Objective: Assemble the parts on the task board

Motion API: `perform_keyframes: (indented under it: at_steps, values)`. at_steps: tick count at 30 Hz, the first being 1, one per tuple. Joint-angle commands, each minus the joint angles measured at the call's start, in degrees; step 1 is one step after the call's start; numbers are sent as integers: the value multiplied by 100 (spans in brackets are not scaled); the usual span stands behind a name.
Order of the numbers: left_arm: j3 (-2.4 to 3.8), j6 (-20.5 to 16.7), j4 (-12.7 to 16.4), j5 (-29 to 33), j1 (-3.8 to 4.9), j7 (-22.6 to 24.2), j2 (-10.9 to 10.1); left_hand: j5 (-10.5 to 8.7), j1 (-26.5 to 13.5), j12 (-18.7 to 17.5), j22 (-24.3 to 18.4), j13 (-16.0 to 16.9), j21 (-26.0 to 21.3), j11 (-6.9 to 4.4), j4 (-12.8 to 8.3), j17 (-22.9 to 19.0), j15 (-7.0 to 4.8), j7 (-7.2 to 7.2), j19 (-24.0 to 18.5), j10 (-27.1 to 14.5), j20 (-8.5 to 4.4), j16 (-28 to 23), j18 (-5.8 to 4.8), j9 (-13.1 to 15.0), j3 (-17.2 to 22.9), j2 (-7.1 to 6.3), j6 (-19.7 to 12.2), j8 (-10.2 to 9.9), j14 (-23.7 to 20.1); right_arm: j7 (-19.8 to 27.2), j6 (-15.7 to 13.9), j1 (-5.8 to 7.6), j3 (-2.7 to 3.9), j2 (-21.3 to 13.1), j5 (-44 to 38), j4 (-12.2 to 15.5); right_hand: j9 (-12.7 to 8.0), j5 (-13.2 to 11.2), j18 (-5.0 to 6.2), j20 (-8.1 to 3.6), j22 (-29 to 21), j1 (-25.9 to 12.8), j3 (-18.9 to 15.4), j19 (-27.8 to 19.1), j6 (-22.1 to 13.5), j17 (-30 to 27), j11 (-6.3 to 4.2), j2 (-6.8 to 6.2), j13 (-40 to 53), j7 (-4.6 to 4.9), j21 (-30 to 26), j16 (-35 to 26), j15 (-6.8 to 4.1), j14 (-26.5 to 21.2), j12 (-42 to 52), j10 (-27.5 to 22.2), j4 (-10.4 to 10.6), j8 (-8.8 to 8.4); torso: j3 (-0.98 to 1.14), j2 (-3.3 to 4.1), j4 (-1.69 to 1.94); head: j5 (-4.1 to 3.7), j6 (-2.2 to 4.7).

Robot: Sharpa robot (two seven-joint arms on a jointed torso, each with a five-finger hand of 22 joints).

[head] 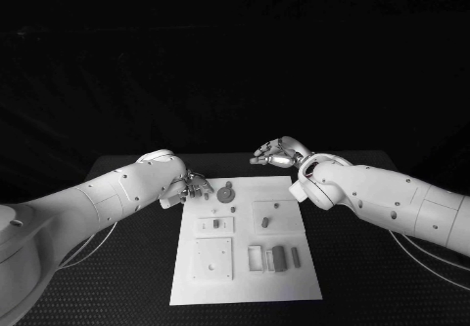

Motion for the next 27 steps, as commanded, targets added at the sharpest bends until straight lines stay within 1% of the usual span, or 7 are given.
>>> perform_keyframes:
  at_steps: [1,4,11,15,20,23,27]
  values:
    - [-1,160,-48,-95,-8,66,30,18,-12,41,7,-7,-22,-10,33,-7,-20,102,34,-16,11,39,197,7,12,65,-73,34,-12,10,86,6,3,-6,6,6,-7,-8,-41,-9,10,-8,-40,-12,-46,6,4,56,-8,173,-35,-32,-4,-47,32,-56,7,21,-1,5,-1,-7,-28]
    - [-4,163,-80,-107,-15,62,32,20,-4,47,12,-11,-22,-12,28,-11,-21,99,33,-21,12,45,197,9,15,84,-64,43,-15,11,80,8,3,-12,6,8,-9,-8,-41,-9,12,-10,-43,-13,-48,7,5,56,-11,174,-36,-33,-3,-48,32,-58,8,20,1,5,0,-14,-33]
    - [-7,149,-124,-112,-29,99,48,22,6,67,25,-17,-17,-19,16,-17,-28,91,42,-17,10,64,198,14,12,104,-36,67,-13,18,78,9,3,-4,7,5,-10,-8,-42,-8,15,-11,-45,-15,-50,7,6,58,-15,175,-39,-33,-3,-50,33,-60,8,21,5,-7,15,-23,-63]
    - [-7,102,-137,-112,-49,125,65,23,14,81,34,-20,-12,-24,8,-20,-33,87,50,-11,7,78,199,15,11,119,-27,77,-9,15,90,9,3,8,7,-4,-11,-8,-42,-8,17,-12,-47,-15,-51,8,6,59,-17,175,-40,-33,-2,-50,34,-60,9,21,1,-8,8,-17,-68]
    - [-6,77,-138,-112,-50,146,59,25,16,86,37,-22,-11,-26,6,-22,-34,85,53,-11,6,81,199,15,10,122,-24,81,-8,9,103,9,3,9,7,-7,-12,-8,-43,-8,20,-15,-49,-16,-51,9,6,65,-20,175,-42,-33,-2,-51,36,-60,12,22,2,-5,-3,-21,-78]
    - [-6,96,-167,-111,-50,143,65,25,15,88,39,-23,-10,-27,6,-23,-35,84,54,-10,5,84,199,15,9,127,-20,84,-8,21,65,9,3,10,7,-12,-13,-8,-43,-8,21,-16,-50,-17,-51,9,6,67,-22,175,-43,-33,-2,-52,36,-61,13,22,2,-6,-1,-25,-77]
    - [-6,131,-170,-111,-48,125,76,24,13,100,48,-33,-9,-36,13,-33,-43,74,59,-12,3,96,198,20,13,198,14,109,-8,23,59,9,3,15,7,-16,-14,-8,-43,-8,23,-15,-50,-19,-52,9,6,69,-24,175,-45,-33,-2,-53,37,-61,13,23,-5,-9,5,-48,-76]
